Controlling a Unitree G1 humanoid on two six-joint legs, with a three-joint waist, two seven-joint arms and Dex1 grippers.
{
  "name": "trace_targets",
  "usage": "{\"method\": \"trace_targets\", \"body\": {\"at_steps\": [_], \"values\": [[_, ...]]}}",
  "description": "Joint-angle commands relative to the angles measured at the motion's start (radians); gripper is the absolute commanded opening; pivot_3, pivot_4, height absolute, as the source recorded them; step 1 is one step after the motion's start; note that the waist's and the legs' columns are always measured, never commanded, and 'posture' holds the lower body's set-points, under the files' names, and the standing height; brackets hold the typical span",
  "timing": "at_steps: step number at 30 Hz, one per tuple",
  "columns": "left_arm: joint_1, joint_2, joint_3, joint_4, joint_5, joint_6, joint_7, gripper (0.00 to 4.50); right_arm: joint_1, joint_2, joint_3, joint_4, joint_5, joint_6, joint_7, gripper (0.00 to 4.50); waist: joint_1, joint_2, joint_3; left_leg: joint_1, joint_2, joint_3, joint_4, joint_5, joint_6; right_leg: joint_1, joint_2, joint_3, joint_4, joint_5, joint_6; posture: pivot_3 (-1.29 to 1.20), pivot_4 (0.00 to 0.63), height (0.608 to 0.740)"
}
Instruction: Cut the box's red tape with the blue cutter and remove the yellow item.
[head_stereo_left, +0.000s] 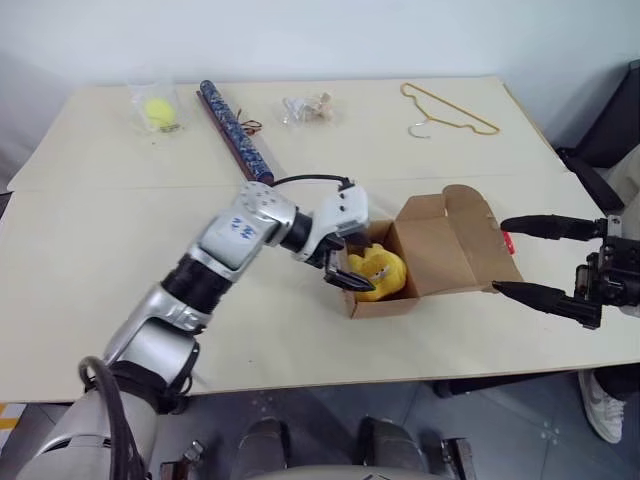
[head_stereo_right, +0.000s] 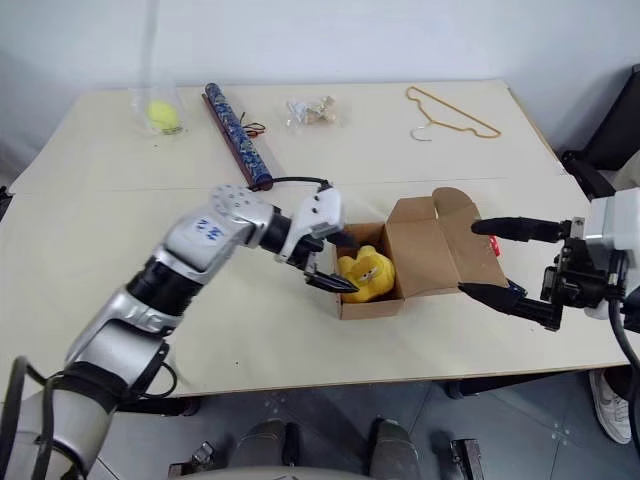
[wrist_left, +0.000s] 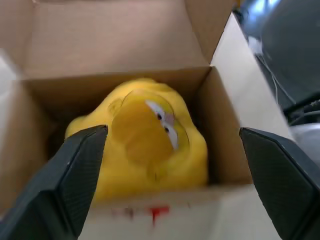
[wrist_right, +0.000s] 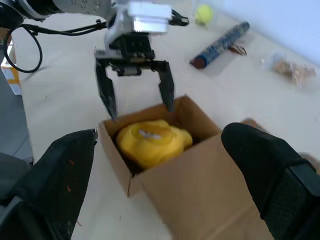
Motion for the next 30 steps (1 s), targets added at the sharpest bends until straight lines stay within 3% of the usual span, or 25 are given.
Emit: {"method": "trace_targets", "body": {"at_steps": [1, 2, 5, 9, 15, 19, 25, 30], "values": [[-0.037, -0.072, -0.018, 0.065, 0.054, -0.082, 0.001, 4.49, 0.04, -0.004, -0.074, -0.064, 0.024, 0.018, -0.017, 4.5, 0.003, 0.0, 0.0, 0.0, 0.0, 0.0, 0.001, 0.0, 0.001, 0.0, 0.0, 0.0, -0.002, 0.0, 0.0, 0.0, 0.15, 0.74], [-0.035, -0.085, -0.027, 0.084, 0.07, -0.097, -0.006, 4.49, 0.049, 0.0, -0.081, -0.07, 0.025, 0.021, -0.024, 4.5, 0.003, 0.0, 0.0, 0.0, 0.0, 0.0, 0.001, 0.0, 0.001, 0.0, 0.0, 0.0, -0.005, 0.0, 0.0, 0.0, 0.15, 0.74], [-0.032, -0.091, -0.068, 0.141, 0.136, -0.17, -0.039, 3.88, 0.066, 0.012, -0.093, -0.087, 0.032, 0.025, -0.047, 4.5, 0.0, 0.0, 0.0, 0.0, 0.0, 0.0, 0.002, -0.001, 0.001, 0.001, 0.0, 0.0, -0.005, 0.0, 0.0, 0.0, 0.15, 0.74], [-0.046, -0.119, -0.035, 0.205, 0.147, -0.212, -0.04, 2.66, 0.082, 0.032, -0.094, -0.104, 0.032, 0.018, -0.073, 4.5, 0.001, 0.0, 0.0, 0.0, 0.0, 0.0, 0.002, -0.001, 0.001, 0.001, 0.0, 0.0, -0.005, 0.0, 0.0, 0.0, 0.15, 0.74], [-0.076, -0.182, 0.095, 0.263, 0.08, -0.255, -0.036, 1.03, 0.092, 0.051, -0.087, -0.105, 0.008, -0.012, -0.098, 4.5, 0.005, 0.0, 0.0, 0.0, 0.0, -0.001, 0.003, -0.001, 0.001, 0.001, 0.0, 0.0, -0.005, 0.0, 0.0, 0.0, 0.15, 0.74], [-0.094, -0.224, 0.233, 0.314, -0.006, -0.276, -0.022, 0.17, 0.091, 0.061, -0.085, -0.103, 0.006, -0.023, -0.115, 4.5, 0.005, 0.0, 0.0, -0.001, 0.0, -0.001, 0.003, -0.001, 0.001, 0.001, 0.0, 0.0, -0.004, 0.0, 0.0, 0.0, 0.15, 0.74], [-0.1, -0.273, 0.477, 0.375, -0.156, -0.394, 0.045, 0.06, 0.1, 0.108, -0.064, -0.121, -0.002, -0.051, -0.153, 4.5, 0.002, 0.0, 0.0, 0.0, 0.0, -0.001, 0.002, -0.001, 0.001, 0.001, 0.0, 0.0, -0.004, 0.0, 0.0, 0.0, 0.15, 0.74], [-0.02, -0.19, 0.601, 0.297, -0.231, -0.44, 0.033, 0.06, 0.056, 0.14, -0.012, -0.113, 0.0, -0.084, -0.178, 4.5, -0.012, 0.0, 0.0, 0.0, 0.0, -0.001, 0.002, -0.001, 0.001, 0.001, 0.0, 0.0, -0.003, 0.0, 0.0, 0.0, 0.15, 0.74]]}}
